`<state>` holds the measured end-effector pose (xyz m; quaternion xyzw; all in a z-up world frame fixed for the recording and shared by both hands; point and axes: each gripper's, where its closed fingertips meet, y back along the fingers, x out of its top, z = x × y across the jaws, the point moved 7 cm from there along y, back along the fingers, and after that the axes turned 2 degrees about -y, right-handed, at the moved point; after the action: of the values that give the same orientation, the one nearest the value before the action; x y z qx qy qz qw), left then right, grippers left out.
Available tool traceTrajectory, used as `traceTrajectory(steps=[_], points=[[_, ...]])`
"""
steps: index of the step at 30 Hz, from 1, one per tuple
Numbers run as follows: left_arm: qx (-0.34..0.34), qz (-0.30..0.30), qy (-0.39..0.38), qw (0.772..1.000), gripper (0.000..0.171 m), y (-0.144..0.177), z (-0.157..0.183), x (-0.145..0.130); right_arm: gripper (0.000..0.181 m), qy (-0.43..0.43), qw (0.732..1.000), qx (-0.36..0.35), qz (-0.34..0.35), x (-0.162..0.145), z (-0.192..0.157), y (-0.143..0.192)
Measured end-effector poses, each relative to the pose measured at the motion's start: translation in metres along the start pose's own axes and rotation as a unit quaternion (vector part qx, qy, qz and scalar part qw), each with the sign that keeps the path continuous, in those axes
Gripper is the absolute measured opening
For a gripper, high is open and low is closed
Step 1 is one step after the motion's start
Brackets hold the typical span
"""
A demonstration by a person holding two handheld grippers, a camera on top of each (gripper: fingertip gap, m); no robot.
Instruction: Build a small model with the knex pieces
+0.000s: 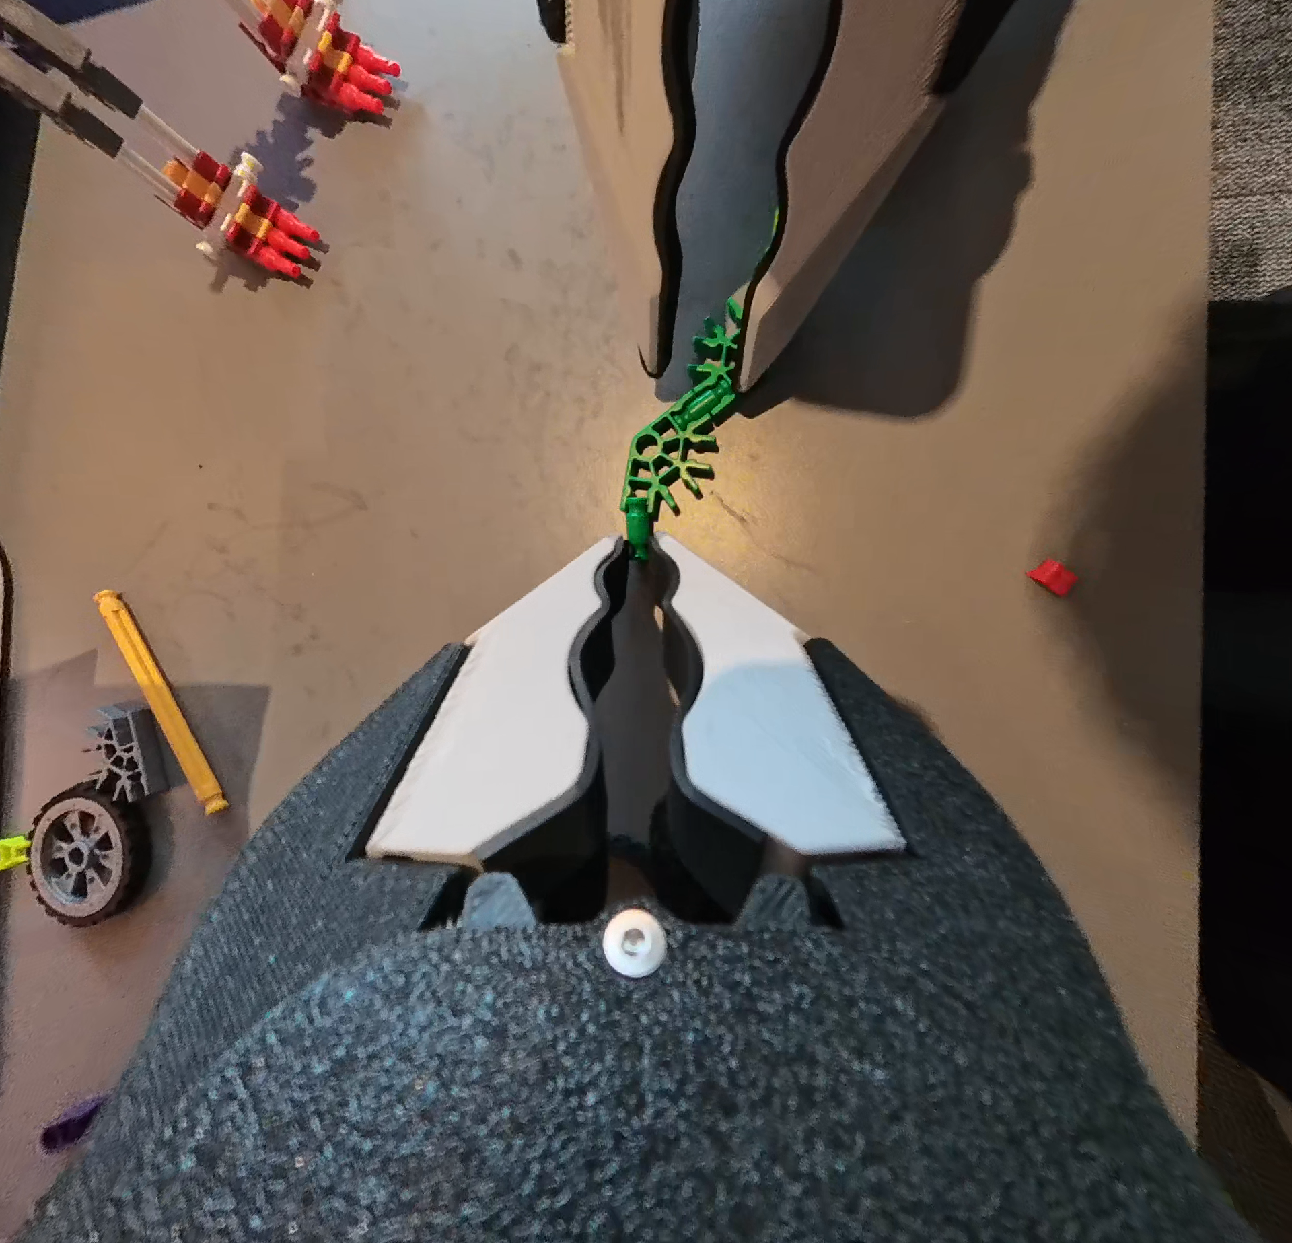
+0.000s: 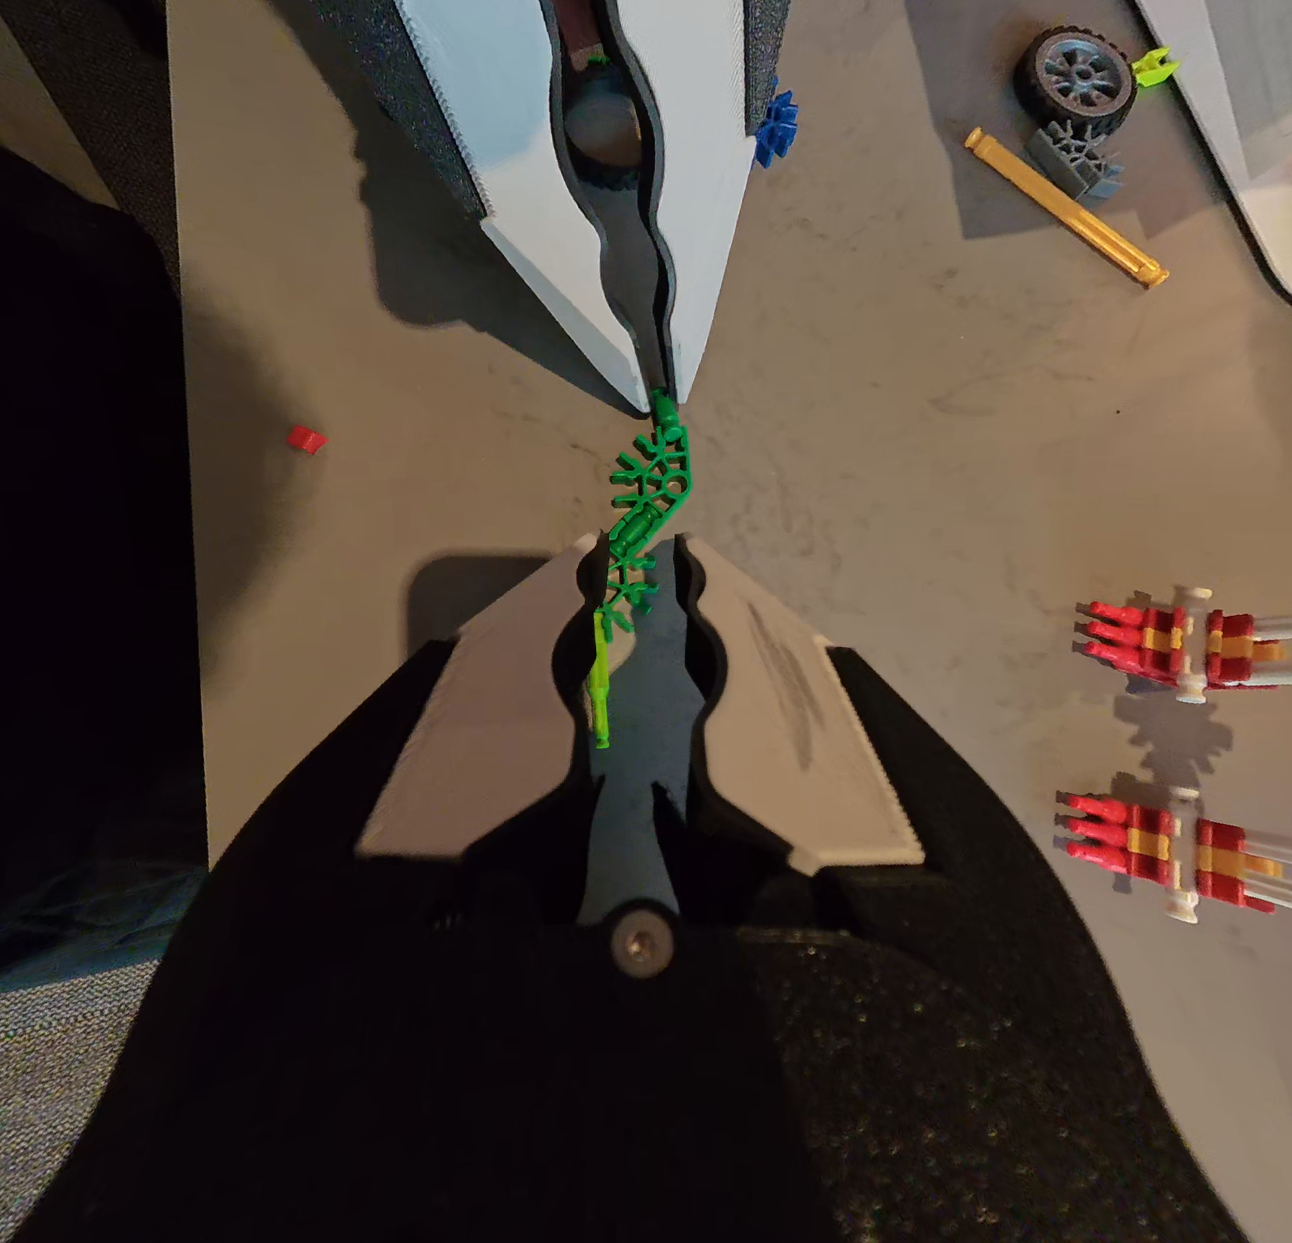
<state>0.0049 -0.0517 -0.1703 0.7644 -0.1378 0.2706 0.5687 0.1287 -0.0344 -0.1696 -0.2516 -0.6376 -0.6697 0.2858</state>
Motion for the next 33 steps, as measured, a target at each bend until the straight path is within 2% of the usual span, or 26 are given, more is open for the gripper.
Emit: traceTrajectory(steps=[17, 24, 29, 33], points=[[0.005, -0.015, -0.029, 0.999, 0.005, -0.001, 0.001, 0.004, 0.018, 0.002, 1.0, 0.0, 0.0, -0.001, 0.0, 0.0], [0.008, 0.002, -0.023, 1.0, 0.013, 0.004, -0.002, 0.005, 0.018, 0.001, 1.0, -0.003, 0.017, 0.005, 0.004, 0.005], [0.01, 0.02, -0.029, 0.999, 0.003, 0.007, -0.003, 0.009, 0.013, -0.002, 1.0, -0.003, 0.029, 0.016, 0.008, 0.001], [0.009, 0.019, -0.037, 0.999, 0.0, 0.001, 0.0, 0.008, 0.011, 0.001, 1.0, -0.006, 0.003, 0.016, 0.012, -0.008]])
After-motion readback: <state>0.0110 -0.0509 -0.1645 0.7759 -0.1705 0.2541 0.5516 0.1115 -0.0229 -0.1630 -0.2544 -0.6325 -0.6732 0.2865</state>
